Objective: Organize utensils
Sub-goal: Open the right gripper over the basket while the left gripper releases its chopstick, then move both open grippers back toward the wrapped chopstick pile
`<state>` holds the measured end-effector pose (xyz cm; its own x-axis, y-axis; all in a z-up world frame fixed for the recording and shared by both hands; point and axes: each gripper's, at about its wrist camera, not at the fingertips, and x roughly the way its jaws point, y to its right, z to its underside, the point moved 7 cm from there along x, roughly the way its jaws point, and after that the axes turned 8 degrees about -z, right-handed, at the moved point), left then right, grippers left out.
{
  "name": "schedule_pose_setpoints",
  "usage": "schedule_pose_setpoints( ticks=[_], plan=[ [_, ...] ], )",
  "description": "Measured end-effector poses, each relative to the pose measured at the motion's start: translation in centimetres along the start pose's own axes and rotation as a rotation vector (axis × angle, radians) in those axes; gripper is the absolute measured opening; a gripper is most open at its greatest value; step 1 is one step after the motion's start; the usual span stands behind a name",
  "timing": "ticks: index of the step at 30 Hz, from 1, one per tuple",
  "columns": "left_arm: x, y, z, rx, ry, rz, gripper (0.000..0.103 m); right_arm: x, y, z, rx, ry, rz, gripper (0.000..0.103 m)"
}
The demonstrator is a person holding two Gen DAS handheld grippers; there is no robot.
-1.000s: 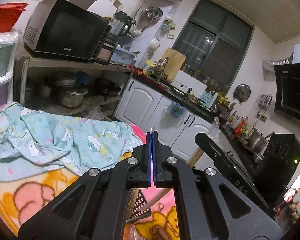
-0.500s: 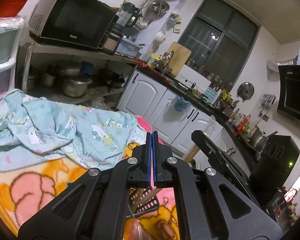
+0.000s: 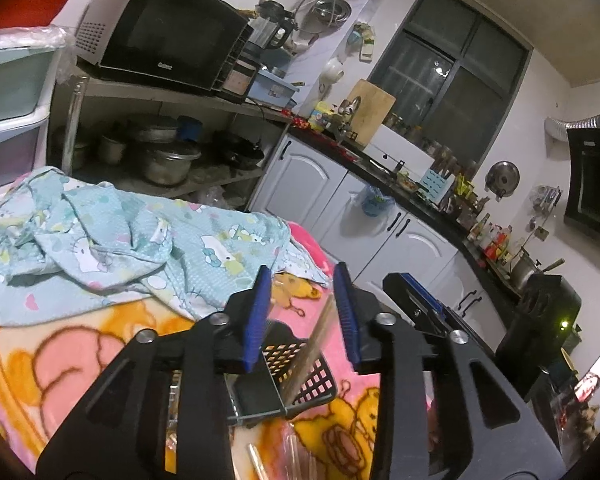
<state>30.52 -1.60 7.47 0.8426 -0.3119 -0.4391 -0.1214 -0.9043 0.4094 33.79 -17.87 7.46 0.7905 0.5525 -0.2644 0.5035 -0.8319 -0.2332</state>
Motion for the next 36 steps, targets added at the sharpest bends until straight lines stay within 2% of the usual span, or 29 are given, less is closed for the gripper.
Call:
schedule_pose_setpoints(
  ticks=[10,15,23,36],
  plan=[
    [-3.2,-0.6,0.1,0.006,0.052,-0.048,0.078,-2.6,0.6,0.9,0.034,-0.033,0.024,0.047],
    [-4.6,-0.5,0.4,0.022,0.066,-0.059,0.092,-3.7,0.5,1.5,0.046,-0.062,0.028,0.051],
    [-6.0,-1.4,1.7,0.001,0.057,-0.071,0.092,-5.2,-0.3,2.2,0.06,-0.088,0.013,0.058],
    [-7.5,-2.4,3.8,-0.014,0.042,-0.083,0.092,-7.1,-1.9,3.6,0.022,-0.129,-0.006,0.059]
  ],
)
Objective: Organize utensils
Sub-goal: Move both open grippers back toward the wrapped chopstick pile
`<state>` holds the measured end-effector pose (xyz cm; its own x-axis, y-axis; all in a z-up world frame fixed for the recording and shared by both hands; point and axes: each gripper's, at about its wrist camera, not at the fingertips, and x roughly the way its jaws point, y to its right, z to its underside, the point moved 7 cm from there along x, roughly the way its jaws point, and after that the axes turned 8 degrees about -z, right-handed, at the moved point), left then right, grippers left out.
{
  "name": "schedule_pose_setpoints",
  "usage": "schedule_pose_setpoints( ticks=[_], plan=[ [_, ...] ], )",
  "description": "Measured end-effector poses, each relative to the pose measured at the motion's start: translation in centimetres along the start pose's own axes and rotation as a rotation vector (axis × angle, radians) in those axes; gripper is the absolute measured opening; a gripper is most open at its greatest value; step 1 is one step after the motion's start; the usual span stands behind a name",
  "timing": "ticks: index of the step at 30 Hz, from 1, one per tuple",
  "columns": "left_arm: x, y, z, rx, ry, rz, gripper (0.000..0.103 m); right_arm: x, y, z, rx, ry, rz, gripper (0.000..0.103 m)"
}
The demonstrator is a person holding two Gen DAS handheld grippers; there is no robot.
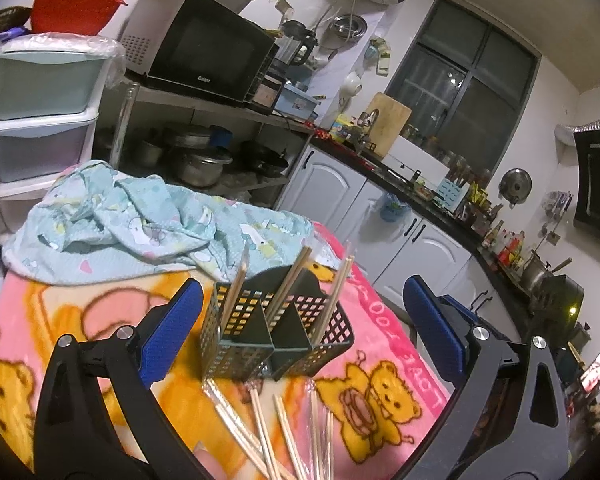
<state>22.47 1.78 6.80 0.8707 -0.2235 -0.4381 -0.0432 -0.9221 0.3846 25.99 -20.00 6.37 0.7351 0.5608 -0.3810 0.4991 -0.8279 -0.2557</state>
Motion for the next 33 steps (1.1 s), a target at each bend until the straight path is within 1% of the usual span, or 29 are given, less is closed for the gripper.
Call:
schedule_pose_setpoints(
  ticks=[14,26,33],
  plan=[
    [-0.3,-1.5,2.5,0.001,-0.039,-0.043,0.092,-0.1,-2.0,3.1,-0.048,-0.078,-0.021,0.059],
    [0.5,-2.8,5.5,0.024,-0.099,-0.087,0.092,0.4,-3.2,5.7,-0.075,-0.142,-0.039,0.059],
    [0.9,-3.3,7.3,0.047,-0.134,-0.117,0.092,0.9,-3.5,7.8,-0.085,-0.196,-0.044,0.059]
  ],
)
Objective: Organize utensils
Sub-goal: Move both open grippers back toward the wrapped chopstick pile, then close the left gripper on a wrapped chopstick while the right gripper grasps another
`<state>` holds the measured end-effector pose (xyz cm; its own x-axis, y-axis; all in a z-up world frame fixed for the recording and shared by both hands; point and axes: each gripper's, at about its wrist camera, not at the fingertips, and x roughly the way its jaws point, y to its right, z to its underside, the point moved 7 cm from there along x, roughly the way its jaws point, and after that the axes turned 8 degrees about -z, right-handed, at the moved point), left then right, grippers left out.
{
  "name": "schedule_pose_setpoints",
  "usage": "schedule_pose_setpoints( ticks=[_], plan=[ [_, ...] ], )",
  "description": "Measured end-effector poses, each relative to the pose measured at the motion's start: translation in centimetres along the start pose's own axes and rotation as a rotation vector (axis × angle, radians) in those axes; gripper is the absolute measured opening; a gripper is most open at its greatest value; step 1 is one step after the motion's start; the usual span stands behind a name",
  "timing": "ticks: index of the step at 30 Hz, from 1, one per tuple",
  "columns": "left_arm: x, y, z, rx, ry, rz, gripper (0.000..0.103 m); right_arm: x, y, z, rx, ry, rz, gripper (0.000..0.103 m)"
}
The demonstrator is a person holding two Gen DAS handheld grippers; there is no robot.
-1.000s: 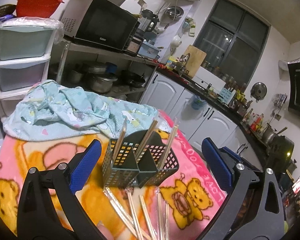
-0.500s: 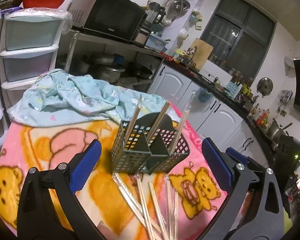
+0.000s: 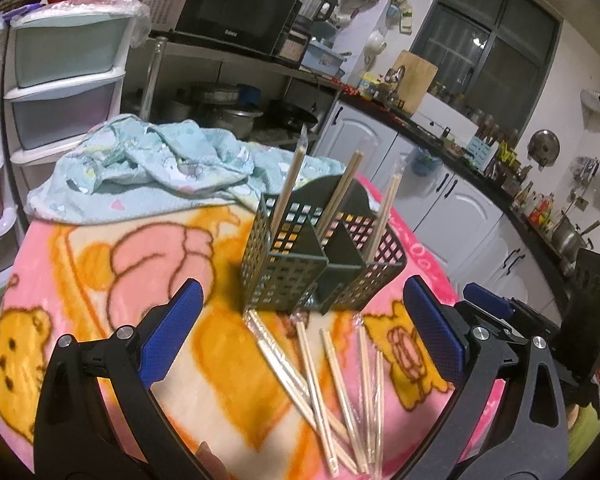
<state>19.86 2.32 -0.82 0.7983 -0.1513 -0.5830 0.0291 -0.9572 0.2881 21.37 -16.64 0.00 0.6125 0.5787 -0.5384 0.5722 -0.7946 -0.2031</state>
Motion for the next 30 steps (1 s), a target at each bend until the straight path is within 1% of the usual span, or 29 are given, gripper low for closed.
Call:
schedule_pose_setpoints(
  ticks=[14,23,30],
  plan=[
    [3.0,-0.9,3.0,0.049,-0.079,-0.063,0.092,2.0,0.0,2.9,-0.009,-0.086,0.005,0.059],
    [4.9,-1.1,4.3,0.072,-0.126,-0.072,0.092,3.3,0.8,4.3,0.006,-0.13,0.017,0.059],
    [6.8,-1.4,5.3,0.079,-0.177,-0.078,0.092,4.5,2.4,5.3,0.029,-0.168,0.034,0.059]
  ],
)
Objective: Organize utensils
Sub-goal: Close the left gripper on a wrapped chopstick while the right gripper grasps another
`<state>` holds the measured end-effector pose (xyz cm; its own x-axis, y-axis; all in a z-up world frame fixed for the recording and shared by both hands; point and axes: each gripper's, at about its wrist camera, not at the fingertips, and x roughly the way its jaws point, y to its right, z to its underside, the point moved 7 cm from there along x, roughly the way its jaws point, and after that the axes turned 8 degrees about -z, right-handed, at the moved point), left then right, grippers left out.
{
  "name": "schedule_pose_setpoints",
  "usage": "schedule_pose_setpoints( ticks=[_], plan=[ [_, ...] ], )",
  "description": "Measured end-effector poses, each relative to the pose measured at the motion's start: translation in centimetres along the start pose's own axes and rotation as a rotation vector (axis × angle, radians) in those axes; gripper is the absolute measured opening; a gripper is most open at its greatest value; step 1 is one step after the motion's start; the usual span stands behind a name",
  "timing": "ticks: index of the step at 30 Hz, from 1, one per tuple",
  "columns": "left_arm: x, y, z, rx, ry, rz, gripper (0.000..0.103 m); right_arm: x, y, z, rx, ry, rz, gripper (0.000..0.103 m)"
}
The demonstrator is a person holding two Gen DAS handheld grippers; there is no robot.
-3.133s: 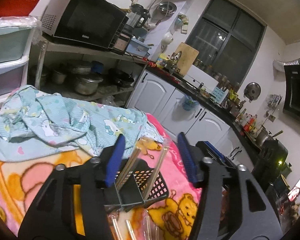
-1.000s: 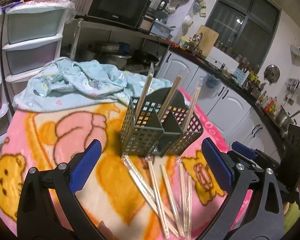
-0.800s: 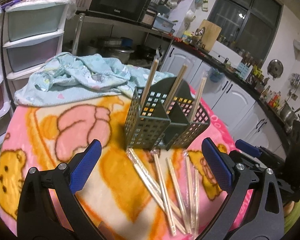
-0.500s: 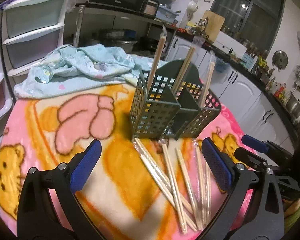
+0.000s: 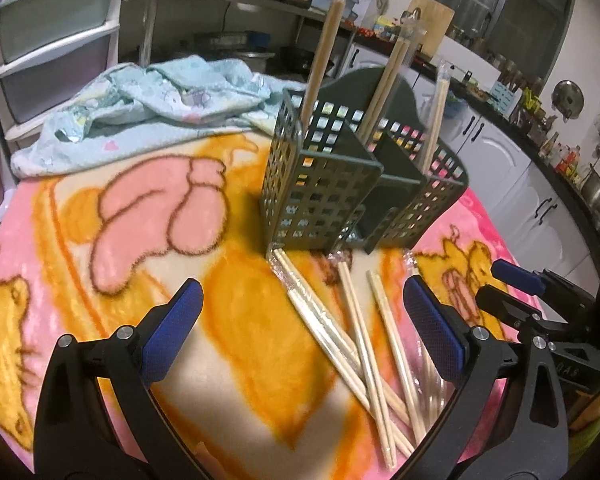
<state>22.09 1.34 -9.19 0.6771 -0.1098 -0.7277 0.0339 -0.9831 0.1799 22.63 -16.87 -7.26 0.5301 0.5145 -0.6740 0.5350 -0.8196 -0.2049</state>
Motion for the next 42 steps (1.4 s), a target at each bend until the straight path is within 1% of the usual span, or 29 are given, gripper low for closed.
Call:
schedule_pose_setpoints(
  ticks=[5,11,13,15,18,23,25,28,31,34,37,39,42],
  plan=[
    [2.2,-0.2,0.5,-0.01,-0.055,0.005,0.091,1.4,1.0,0.5,0.015,-0.033,0.016,0.058],
    [4.8,-0.5,0.6,-0.052,-0.12,0.019,0.075,3.2,2.1,1.2,0.028,-0.073,0.032,0.058],
    [5.4,-0.6,0.4,-0.073,-0.136,0.027,0.068,3.8,2.5,1.3,0.03,-0.086,0.038,0.058],
    [6.1,-0.7,0.3,-0.092,-0.154,0.037,0.065,4.2,2.7,1.3,0.035,-0.097,0.039,0.057],
    [7.0,-0.4,0.2,-0.117,-0.184,0.057,0.058,5.0,2.9,1.3,0.045,-0.111,0.036,0.056],
    [8.0,0.2,-0.1,-0.13,-0.201,0.067,0.056,6.3,3.4,1.3,0.07,-0.145,0.029,0.053],
    [8.2,0.3,-0.1,-0.132,-0.206,0.064,0.051,6.7,3.8,1.2,0.084,-0.155,0.031,0.053],
    [8.5,0.4,-0.1,-0.13,-0.214,0.054,0.048,7.5,4.4,1.1,0.108,-0.172,0.025,0.052],
    [8.6,0.4,0.1,-0.125,-0.216,0.042,0.044,8.4,4.9,1.0,0.141,-0.19,0.018,0.05],
    [8.7,0.2,0.1,-0.122,-0.219,0.035,0.039,9.2,5.3,1.2,0.17,-0.206,0.008,0.044],
    [8.9,0.0,0.1,-0.117,-0.221,0.024,0.034,9.5,5.5,1.2,0.164,-0.204,0.023,0.04],
    [9.1,-0.3,0.0,-0.119,-0.222,0.019,0.031,9.5,5.7,1.2,0.165,-0.205,0.034,0.034],
    [9.2,-0.8,-0.2,-0.123,-0.222,0.011,0.026,9.5,5.9,1.2,0.171,-0.205,0.046,0.028]
  ],
)
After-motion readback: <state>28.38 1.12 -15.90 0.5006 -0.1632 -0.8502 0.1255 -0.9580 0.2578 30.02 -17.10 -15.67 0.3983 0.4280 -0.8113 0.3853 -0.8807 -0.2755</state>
